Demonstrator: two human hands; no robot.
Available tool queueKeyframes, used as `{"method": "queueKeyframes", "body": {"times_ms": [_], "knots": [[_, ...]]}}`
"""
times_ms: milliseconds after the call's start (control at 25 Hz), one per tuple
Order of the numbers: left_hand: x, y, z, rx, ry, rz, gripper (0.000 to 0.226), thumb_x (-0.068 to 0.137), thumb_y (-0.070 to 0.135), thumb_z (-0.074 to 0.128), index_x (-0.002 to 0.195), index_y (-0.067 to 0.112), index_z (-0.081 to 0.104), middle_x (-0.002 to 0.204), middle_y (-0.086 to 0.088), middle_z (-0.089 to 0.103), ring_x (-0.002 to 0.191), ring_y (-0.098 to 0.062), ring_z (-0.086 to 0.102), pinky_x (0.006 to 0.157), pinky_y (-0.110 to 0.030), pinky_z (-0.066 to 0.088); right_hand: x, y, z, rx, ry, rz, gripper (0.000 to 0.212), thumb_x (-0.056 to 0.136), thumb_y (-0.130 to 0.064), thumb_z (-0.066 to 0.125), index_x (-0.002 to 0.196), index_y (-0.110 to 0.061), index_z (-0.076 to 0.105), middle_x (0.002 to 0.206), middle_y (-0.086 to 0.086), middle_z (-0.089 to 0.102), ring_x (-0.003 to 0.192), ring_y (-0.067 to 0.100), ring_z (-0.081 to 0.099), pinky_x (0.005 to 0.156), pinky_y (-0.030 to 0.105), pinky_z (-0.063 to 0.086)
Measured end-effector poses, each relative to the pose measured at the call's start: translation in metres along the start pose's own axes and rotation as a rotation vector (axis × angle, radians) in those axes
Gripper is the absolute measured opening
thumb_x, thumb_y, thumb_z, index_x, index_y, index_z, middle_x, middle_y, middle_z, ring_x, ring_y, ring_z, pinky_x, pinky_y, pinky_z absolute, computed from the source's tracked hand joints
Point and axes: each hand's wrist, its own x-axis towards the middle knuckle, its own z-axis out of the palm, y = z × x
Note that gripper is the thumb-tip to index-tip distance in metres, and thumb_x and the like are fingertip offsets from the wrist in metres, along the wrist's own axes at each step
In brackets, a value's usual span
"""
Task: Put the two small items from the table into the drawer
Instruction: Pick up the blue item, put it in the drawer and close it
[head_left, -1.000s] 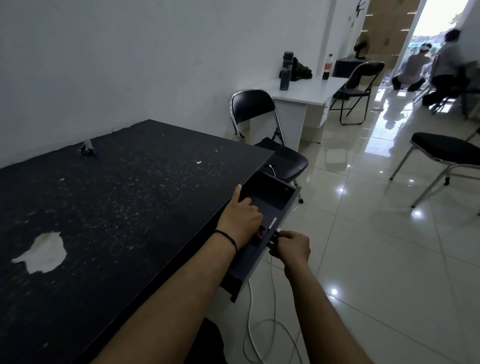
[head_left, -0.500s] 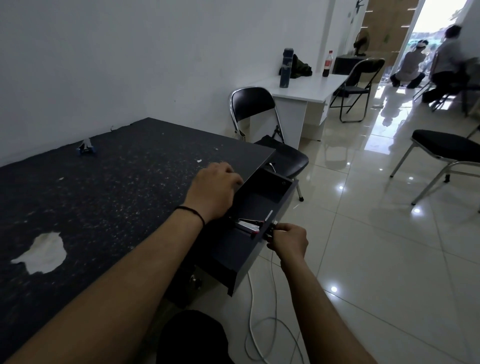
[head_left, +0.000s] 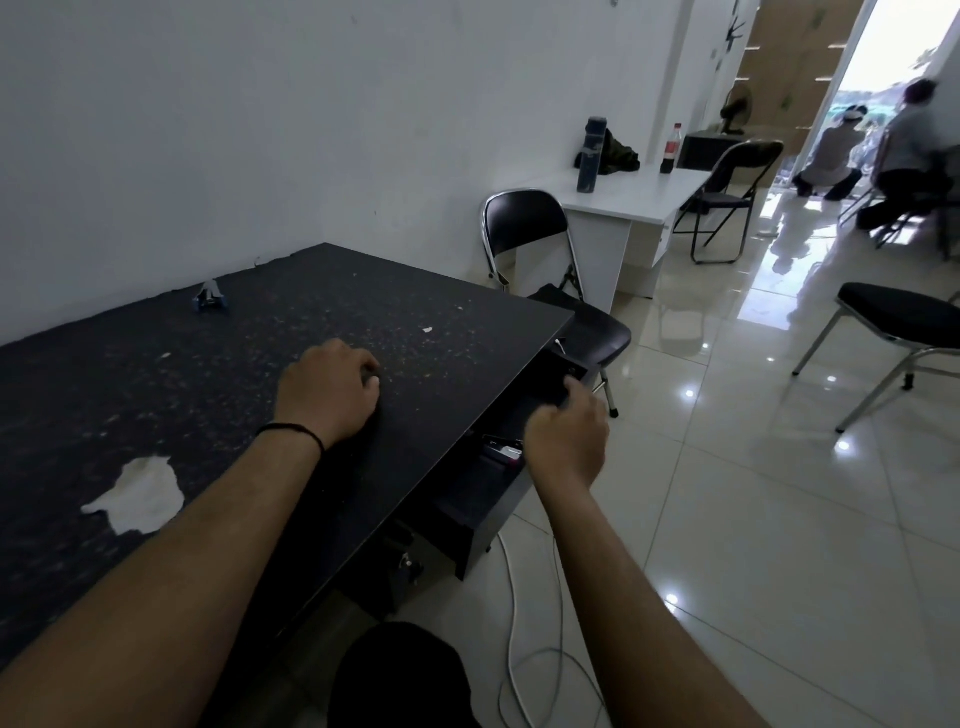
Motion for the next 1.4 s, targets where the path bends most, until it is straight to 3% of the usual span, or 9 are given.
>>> {"method": "queueKeyframes", "body": {"times_ms": [160,320,520,720,880,1000,1200,1320,1400], "knots": [[0.018,-0.023,-0.011,0.096,0.058,-0.108,0.035,0.094,0.040,0.054,0.123,0.024,0.067,0.124,-0.011,0.061,0.112,-0.032,0.058,0.093,-0.047,0.049,0.002,-0.072,0.044,-0.210,-0.181,-0.513,0.055,0.095,-0.029,0.053,0.148,-0.021,0.044,0.151,0.007,0.049,0.140,0.029,0.041,0.110,0.048,0.042],[0.049,-0.062,-0.021,0.148,0.107,-0.204,0.042,0.093,0.041,0.054,0.128,0.020,0.063,0.128,-0.014,0.060,0.119,-0.035,0.054,0.099,-0.048,0.045,-0.001,-0.126,0.122,-0.380,-0.340,-0.739,0.057,0.097,-0.037,0.052,0.150,-0.020,0.041,0.149,0.010,0.050,0.138,0.032,0.043,0.109,0.050,0.043],[0.100,-0.117,-0.021,0.197,0.080,-0.302,0.042,0.096,0.036,0.051,0.132,0.017,0.060,0.143,-0.018,0.051,0.137,-0.038,0.041,0.110,-0.054,0.036,-0.001,-0.171,0.225,-0.445,-0.453,-0.812,0.056,0.100,-0.038,0.049,0.152,-0.020,0.040,0.150,0.012,0.049,0.137,0.034,0.042,0.106,0.052,0.042],[0.144,-0.170,-0.001,0.216,0.083,-0.360,0.035,0.098,0.025,0.046,0.130,0.014,0.056,0.138,-0.017,0.052,0.126,-0.036,0.047,0.106,-0.054,0.038,0.019,-0.203,0.307,-0.528,-0.520,-0.828,0.052,0.103,-0.030,0.043,0.153,-0.018,0.036,0.153,0.014,0.043,0.139,0.037,0.039,0.108,0.054,0.041],[0.165,-0.202,0.026,0.125,0.121,-0.394,0.048,0.101,0.041,0.038,0.145,0.023,0.045,0.148,-0.016,0.040,0.133,-0.036,0.038,0.109,-0.051,0.034,0.025,-0.195,0.340,-0.588,-0.507,-0.814,0.044,0.103,-0.032,0.040,0.143,-0.013,0.048,0.145,0.017,0.050,0.132,0.036,0.047,0.107,0.052,0.043],[0.176,-0.217,0.038,0.024,0.010,-0.435,0.055,0.100,0.051,0.035,0.151,0.031,0.039,0.157,-0.015,0.033,0.140,-0.036,0.035,0.113,-0.051,0.031,0.029,-0.189,0.349,-0.582,-0.457,-0.824,0.041,0.100,-0.030,0.041,0.132,-0.010,0.056,0.137,0.017,0.056,0.124,0.036,0.052,0.103,0.051,0.046],[0.161,-0.205,0.030,-0.012,0.276,-0.420,0.026,0.097,0.019,0.047,0.110,0.026,0.069,0.112,-0.001,0.072,0.100,-0.025,0.063,0.087,-0.038,0.049,0.022,-0.190,0.338,-0.479,-0.431,-0.745,0.029,0.097,-0.020,0.049,0.121,-0.009,0.059,0.127,0.016,0.061,0.117,0.034,0.057,0.098,0.047,0.050],[0.123,-0.186,0.023,-0.080,0.323,-0.427,0.017,0.094,0.012,0.051,0.107,0.021,0.056,0.086,-0.003,0.064,0.082,-0.026,0.058,0.073,-0.038,0.047,0.017,-0.192,0.320,-0.413,-0.462,-0.687,0.029,0.097,-0.014,0.051,0.126,-0.008,0.055,0.132,0.018,0.059,0.120,0.033,0.057,0.100,0.044,0.049],[0.097,-0.173,0.015,-0.098,0.293,-0.361,0.017,0.093,0.010,0.050,0.102,0.024,0.050,0.079,0.000,0.055,0.077,-0.024,0.053,0.066,-0.036,0.040,0.013,-0.189,0.299,-0.338,-0.579,-0.653,0.046,0.097,-0.011,0.051,0.143,-0.013,0.047,0.146,0.018,0.050,0.131,0.033,0.051,0.107,0.042,0.043]]}}
